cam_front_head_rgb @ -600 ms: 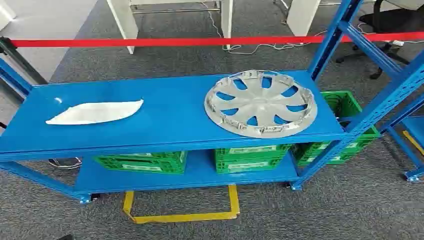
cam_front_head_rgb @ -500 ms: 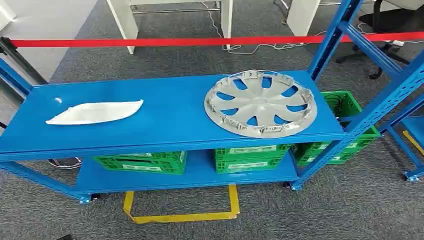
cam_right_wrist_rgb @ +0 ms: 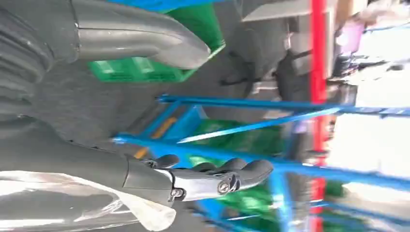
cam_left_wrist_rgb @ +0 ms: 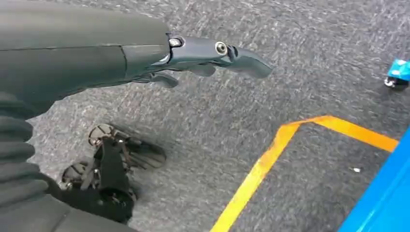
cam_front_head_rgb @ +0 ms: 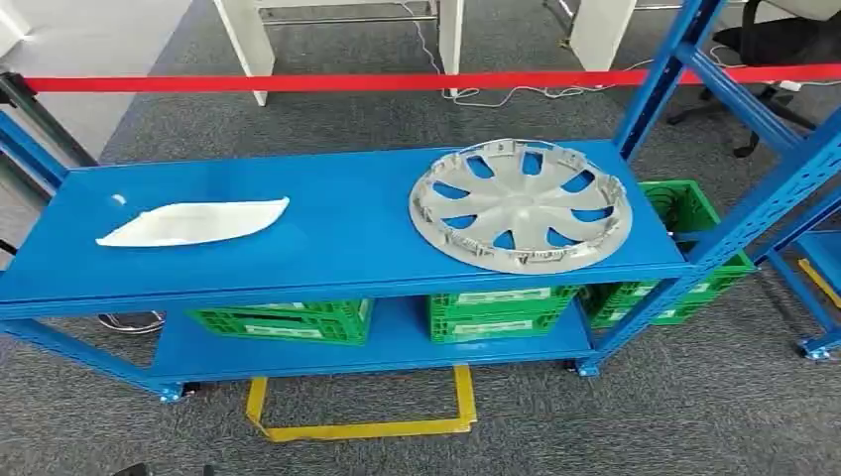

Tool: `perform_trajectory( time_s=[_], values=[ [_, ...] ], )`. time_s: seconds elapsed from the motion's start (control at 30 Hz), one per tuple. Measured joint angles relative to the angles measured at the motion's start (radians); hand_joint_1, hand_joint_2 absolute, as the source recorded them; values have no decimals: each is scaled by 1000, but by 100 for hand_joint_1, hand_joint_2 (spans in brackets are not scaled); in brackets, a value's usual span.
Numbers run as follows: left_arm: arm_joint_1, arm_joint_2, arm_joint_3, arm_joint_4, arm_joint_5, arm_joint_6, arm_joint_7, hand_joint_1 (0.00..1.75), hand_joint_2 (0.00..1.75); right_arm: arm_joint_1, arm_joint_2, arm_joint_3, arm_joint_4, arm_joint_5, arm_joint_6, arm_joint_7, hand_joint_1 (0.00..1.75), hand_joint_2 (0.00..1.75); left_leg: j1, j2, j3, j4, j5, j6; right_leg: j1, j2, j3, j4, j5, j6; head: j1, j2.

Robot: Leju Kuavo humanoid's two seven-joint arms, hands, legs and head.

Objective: Take the parts from the cabinet and place them on the table.

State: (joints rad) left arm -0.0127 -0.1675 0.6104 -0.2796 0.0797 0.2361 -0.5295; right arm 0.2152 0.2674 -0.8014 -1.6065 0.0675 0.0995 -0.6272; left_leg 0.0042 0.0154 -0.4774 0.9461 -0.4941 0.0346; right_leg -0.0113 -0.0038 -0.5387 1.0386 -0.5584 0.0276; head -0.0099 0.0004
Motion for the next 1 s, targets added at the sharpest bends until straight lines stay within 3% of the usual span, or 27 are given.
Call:
perform_trajectory(
  time_s=[0.1, 0.13, 0.17, 0.2, 0.23, 0.27, 0.3, 0.33, 0.37, 0.43, 0.5, 0.57, 0.6, 0.63, 0.67, 0.7, 0.77, 0.8, 0.83, 0.9, 0.97, 1.0],
  values=[
    [1, -1, 8, 0, -13, -26, -11, 0, 0, 32, 0, 72, -68, 10, -30, -5, 0, 0, 4, 0, -5, 1, 1, 1, -11, 2, -109, 213, -88, 15, 6, 0],
    [0, -3, 17, 1, -24, -40, -12, 0, 0, 57, 0, 118, -108, 15, -44, -3, 0, 0, 5, -1, -5, 3, 0, -2, -15, 2, -133, 251, -91, 21, 5, 0],
    [1, -5, 28, 2, -48, -65, -19, 0, 0, 86, -4, 187, -160, 21, -75, -1, 0, 0, 8, -3, -4, 7, -4, -8, -19, 2, -135, 241, -67, 26, 6, 0],
    [1, -6, 38, 3, -83, -97, -27, 0, 0, 106, -11, 270, -201, 30, -120, -2, 0, 0, 14, -2, -2, 13, -10, -17, -23, 1, -112, 183, -17, 34, 5, 0],
    [0, -8, 45, 4, -115, -120, -29, 0, 0, 111, -12, 341, -229, 35, -161, -5, 0, 0, 23, 0, -1, 24, -19, -29, -28, 0, -73, 91, 40, 43, 5, 0],
    [-4, -9, 51, 5, -138, -118, -29, 0, 0, 116, -12, 391, -255, 37, -190, -11, 0, 0, 27, 0, -3, 42, -31, -42, -36, -3, -38, 8, 68, 54, 6, 0],
    [-8, -6, 58, 5, -149, -108, -29, 0, 0, 123, -10, 424, -277, 39, -211, -16, 0, 0, 21, -2, -12, 51, -40, -53, -27, 0, -32, 11, 33, 62, 14, 0],
    [-11, -8, 63, 5, -152, -98, -27, 0, 0, 135, -8, 444, -305, 45, -228, -18, 0, 0, 20, -9, -18, 71, -47, -57, -30, 4, -24, 7, 31, 35, 21, 0],
    [-10, -11, 69, 5, -158, -93, -26, 0, 0, 152, -7, 462, -328, 52, -240, -20, 0, 0, 18, -10, -20, 69, -46, -59, -30, 1, -30, 14, 28, 21, 11, 0],
    [-4, -9, 78, 6, -161, -87, -24, 0, 0, 164, -8, 500, -368, 65, -253, -21, 0, 0, 23, -10, -19, 67, -44, -63, -26, 7, -35, 21, 28, 8, 8, 0],
    [-8, -10, 85, 6, -165, -80, -24, 0, 0, 173, -6, 526, -400, 69, -259, -20, 0, 0, 26, -10, -31, 100, -75, -68, -26, 6, -31, 19, 28, -6, 5, 0],
    [-12, -11, 92, 6, -172, -66, -24, 0, 0, 180, -6, 550, -429, 78, -273, -19, 0, 0, 22, -10, -108, 256, -151, -67, -23, 4, -33, 18, 27, -13, 3, 0],
    [-12, -11, 95, 6, -176, -57, -24, 0, 0, 181, -6, 559, -435, 82, -277, -17, 0, 0, 22, -10, -148, 336, -179, -65, -19, 4, -34, 19, 26, -17, 3, 0],
    [-10, -11, 98, 6, -179, -51, -24, 0, 0, 183, -6, 565, -439, 85, -283, -12, 0, 0, 21, -10, -179, 393, -191, -61, -15, 5, -33, 19, 26, -19, 4, 0],
    [-9, -12, 101, 7, -179, -50, -24, 0, 0, 187, -6, 569, -443, 88, -287, -8, 0, 0, 18, -10, -188, 399, -175, -55, -12, 6, -31, 19, 25, -21, 4, 0],
    [-9, -13, 102, 7, -180, -48, -24, 0, 0, 189, -6, 574, -447, 90, -288, -6, 0, 0, 14, -10, -179, 365, -138, -46, -9, 7, -29, 19, 24, -22, 4, 0],
    [-11, -14, 106, 7, -183, -48, -24, 0, 0, 189, -6, 584, -454, 92, -288, -4, 0, 0, 0, -13, -119, 209, -37, -20, -5, 10, -24, 18, 23, -23, 4, 0],
    [-11, -13, 107, 7, -185, -48, -24, 0, 0, 190, -6, 588, -458, 93, -288, -4, 0, 0, -11, -15, -94, 135, -9, -4, -7, 11, -25, 16, 23, -23, 5, 0],
    [-12, -14, 108, 8, -187, -48, -24, 0, 0, 190, -6, 591, -459, 93, -288, -4, 0, 0, -13, -15, -88, 118, -16, 2, 1, 12, -27, 19, 22, -20, 5, 0],
    [-15, -16, 109, 8, -188, -47, -24, 0, 0, 192, -6, 594, -460, 94, -289, -3, 0, 0, -17, -15, -87, 104, -22, -3, -5, 11, -35, 14, 28, -10, 5, 0],
    [-13, -19, 111, 8, -188, -47, -24, 0, 0, 191, -6, 597, -465, 95, -288, -2, 0, 0, -12, -15, -81, 82, -10, -4, -3, 9, -29, 4, 32, 3, 5, 0],
    [-14, -19, 112, 8, -189, -47, -24, 0, 0, 192, -6, 597, -467, 95, -285, -2, 0, 0, -7, -12, -76, 70, -3, -5, -5, 10, -40, 17, 18, 5, 5, 0]
  ],
)
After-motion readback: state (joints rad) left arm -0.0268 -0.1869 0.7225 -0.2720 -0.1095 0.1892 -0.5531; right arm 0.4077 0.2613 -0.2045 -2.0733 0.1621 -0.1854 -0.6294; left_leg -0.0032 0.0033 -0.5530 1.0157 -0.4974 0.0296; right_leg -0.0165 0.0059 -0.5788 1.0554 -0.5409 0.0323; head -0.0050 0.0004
